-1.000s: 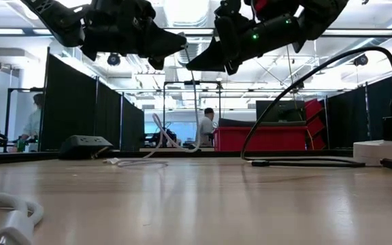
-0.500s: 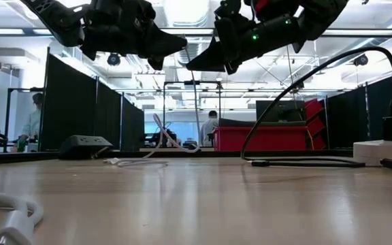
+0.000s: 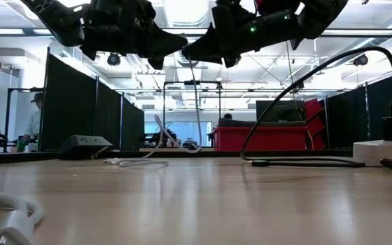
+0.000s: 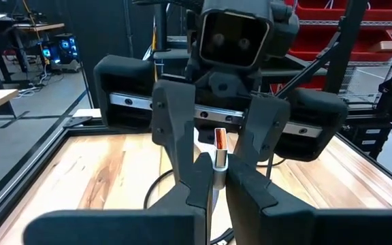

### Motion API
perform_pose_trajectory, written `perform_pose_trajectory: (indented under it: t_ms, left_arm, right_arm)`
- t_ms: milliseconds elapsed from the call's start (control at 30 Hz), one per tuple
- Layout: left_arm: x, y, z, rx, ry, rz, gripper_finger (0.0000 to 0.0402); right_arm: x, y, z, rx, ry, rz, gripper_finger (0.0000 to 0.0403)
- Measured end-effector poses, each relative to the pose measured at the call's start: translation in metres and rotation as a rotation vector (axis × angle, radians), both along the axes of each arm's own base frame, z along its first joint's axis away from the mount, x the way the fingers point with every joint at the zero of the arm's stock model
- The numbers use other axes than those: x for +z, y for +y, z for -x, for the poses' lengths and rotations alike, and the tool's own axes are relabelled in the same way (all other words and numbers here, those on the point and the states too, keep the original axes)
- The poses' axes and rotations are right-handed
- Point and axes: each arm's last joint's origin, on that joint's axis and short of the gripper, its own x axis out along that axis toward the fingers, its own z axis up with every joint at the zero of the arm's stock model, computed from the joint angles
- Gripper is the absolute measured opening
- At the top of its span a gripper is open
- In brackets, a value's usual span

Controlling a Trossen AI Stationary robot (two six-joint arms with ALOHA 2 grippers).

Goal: Insert USB
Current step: Insert the purple charger cable into the black outlet extension

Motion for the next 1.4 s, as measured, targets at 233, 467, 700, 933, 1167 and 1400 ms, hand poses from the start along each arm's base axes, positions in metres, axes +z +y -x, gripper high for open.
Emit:
perform_pose_trajectory:
  t_ms: [233,467,700,933,1167,1400]
  left_arm:
    - [0.000,-0.001,-0.001,-0.006,0.001,-0.002,0.0016]
    - [-0.001,-0.001,-0.001,-0.006,0.002,-0.003,0.0016]
    - [-0.001,-0.002,0.004,-0.004,0.051,-0.019,0.0025]
    - [0.007,0.005,0.033,0.522,0.224,-0.101,0.0080]
    - [-0.012,0.045,0.075,1.152,0.590,-0.042,0.0083]
    - [-0.041,0.104,0.107,1.386,0.856,0.101,0.0057]
  right_arm:
    - [0.005,0.000,-0.002,0.000,-0.015,0.000,0.0076]
    - [0.004,0.000,-0.002,0.001,-0.013,0.000,0.0006]
    - [0.002,0.000,-0.001,0.006,0.015,-0.002,0.0002]
    - [-0.006,0.000,0.001,-0.003,0.098,-0.010,0.0001]
    - [-0.005,0.000,0.000,0.001,0.094,0.001,0.0001]
    - [-0.007,0.001,0.001,0.009,0.104,-0.019,0.0001]
